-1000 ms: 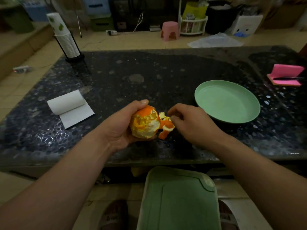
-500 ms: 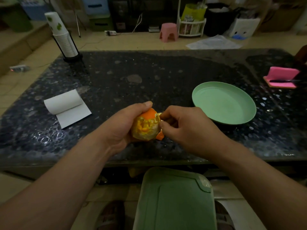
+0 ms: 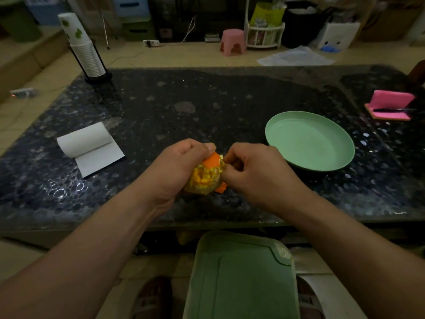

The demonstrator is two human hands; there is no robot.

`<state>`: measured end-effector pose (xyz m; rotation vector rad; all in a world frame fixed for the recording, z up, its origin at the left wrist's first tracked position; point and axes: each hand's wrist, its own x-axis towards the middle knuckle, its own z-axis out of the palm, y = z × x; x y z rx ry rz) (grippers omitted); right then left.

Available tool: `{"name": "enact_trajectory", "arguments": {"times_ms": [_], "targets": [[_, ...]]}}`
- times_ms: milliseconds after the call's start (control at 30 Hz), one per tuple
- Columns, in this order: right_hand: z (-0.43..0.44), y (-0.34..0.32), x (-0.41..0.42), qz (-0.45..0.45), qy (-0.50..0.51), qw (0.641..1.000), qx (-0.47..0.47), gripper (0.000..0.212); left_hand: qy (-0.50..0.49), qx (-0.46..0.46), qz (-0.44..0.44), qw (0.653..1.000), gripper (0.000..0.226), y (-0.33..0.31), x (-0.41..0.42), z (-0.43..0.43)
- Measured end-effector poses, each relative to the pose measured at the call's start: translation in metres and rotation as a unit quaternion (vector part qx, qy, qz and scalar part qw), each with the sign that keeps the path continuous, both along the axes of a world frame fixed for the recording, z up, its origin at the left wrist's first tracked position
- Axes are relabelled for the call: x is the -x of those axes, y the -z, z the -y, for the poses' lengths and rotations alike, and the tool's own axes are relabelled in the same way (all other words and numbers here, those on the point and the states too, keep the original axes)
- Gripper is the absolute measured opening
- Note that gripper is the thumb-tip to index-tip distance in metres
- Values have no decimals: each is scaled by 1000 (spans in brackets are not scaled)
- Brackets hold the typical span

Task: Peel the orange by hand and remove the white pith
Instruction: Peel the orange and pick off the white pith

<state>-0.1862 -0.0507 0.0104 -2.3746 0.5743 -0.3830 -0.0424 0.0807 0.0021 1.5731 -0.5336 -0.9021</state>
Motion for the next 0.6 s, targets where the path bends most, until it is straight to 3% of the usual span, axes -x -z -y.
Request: {"name": "enact_trajectory", "arguments": {"times_ms": [100,233,333,433,600], "targets": [[1,-2,1,5,-5,999,-52,9,5,-1,-17,1000,34,0,1,-1],[2,-9,5,19,-12,988,-150,8,26,3,-72,997,62,0,-4,-4],[5,-10,8,-35,-38,997,-63,9,36,2,-62,997,63,-2,-1,-4],[4,-9,7,-78,-61,994,45,20,44,14,-5,999,48,-2,4,-2],[8,-5,6,-34,-64,997,13,28,44,24,13,999,44,0,3,-1]]}}
